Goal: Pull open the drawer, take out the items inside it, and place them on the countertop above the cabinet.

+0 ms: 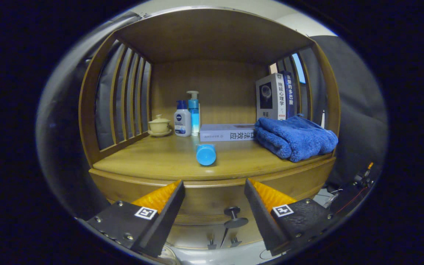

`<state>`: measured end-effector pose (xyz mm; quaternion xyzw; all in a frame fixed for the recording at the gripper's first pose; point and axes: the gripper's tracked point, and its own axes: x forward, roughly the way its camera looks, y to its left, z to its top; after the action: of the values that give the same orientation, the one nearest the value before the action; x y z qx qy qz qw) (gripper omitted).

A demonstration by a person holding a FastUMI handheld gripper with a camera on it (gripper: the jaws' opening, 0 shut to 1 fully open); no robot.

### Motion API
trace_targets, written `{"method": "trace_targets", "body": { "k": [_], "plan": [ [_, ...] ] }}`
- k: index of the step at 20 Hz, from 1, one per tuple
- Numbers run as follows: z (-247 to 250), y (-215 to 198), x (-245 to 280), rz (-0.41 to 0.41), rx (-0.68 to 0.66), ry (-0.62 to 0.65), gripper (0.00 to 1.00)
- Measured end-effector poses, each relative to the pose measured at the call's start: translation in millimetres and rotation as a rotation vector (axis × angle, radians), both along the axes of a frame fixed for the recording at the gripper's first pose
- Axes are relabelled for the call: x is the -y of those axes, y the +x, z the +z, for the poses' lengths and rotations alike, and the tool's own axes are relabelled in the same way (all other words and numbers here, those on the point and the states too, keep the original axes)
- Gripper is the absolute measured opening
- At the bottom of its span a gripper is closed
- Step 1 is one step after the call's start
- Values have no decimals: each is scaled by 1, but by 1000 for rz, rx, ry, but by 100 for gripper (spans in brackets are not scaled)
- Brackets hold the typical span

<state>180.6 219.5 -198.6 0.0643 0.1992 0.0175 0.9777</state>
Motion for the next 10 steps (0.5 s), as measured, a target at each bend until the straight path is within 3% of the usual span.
{"method": "trace_targets", "body": {
  "k": [5,10],
  "plan": [
    [-7,-4,0,17,10,-74,98],
    [-5,-6,2,-1,15,-51,97]
  ]
}}
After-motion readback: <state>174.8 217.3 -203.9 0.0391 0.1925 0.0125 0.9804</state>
